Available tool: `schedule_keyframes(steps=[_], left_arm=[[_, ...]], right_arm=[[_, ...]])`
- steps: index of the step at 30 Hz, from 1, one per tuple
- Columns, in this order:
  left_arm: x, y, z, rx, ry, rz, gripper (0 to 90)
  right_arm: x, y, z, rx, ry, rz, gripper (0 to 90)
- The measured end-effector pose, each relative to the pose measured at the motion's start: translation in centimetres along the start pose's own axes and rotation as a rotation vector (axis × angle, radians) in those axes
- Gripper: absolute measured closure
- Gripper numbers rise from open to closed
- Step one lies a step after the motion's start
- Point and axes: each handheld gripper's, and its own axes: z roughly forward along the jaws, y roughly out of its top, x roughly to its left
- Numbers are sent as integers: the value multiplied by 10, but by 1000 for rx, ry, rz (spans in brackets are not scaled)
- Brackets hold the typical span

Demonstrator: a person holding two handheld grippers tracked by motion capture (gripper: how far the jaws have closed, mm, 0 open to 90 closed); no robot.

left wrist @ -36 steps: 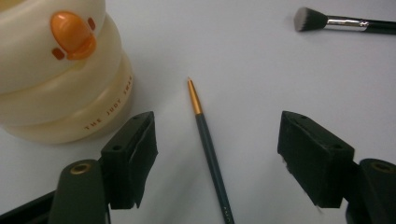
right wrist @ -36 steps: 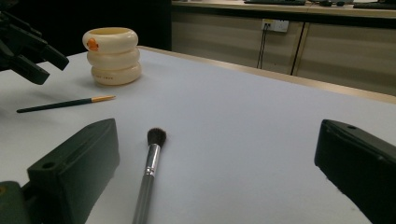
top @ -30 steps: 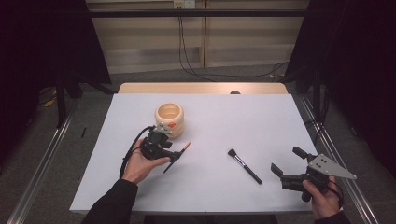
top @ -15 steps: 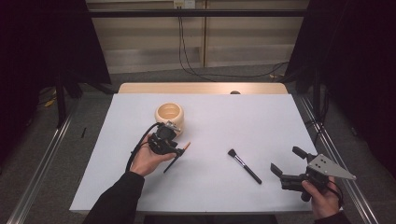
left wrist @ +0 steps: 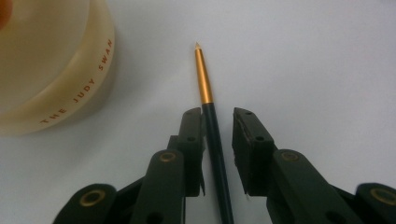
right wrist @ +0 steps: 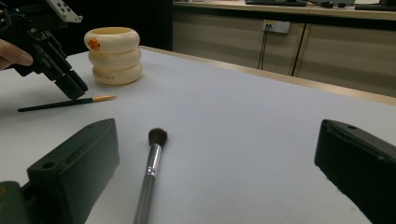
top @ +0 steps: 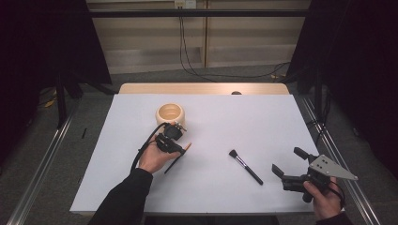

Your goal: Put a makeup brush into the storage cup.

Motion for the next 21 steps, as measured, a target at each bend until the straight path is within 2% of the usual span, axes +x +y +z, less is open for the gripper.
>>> schedule_keyframes(steps=[2,3,5,7,10,13,14,18,21], left_arm=[[0,0,3,3,-6,-15,743],[1,1,4,16,-4,-13,741],[0,2,7,12,-12,-15,743],[-2,3,11,30,10,-10,748],[-1,4,12,30,15,-14,774],[1,5,12,52,14,-20,810],[-1,6,13,53,27,-24,814],[-8,13,15,105,69,14,827],[-8,13,16,100,66,6,833]], right_arm=[[0,0,1,-1,-2,0,0],[0,0,1,3,3,-1,0],[1,0,1,3,-2,1,0],[1,0,1,5,2,1,0],[0,0,1,6,1,-2,0],[1,0,1,6,2,2,0],[1,0,1,7,3,0,0],[1,0,1,7,-3,3,0],[1,0,0,6,5,0,0]])
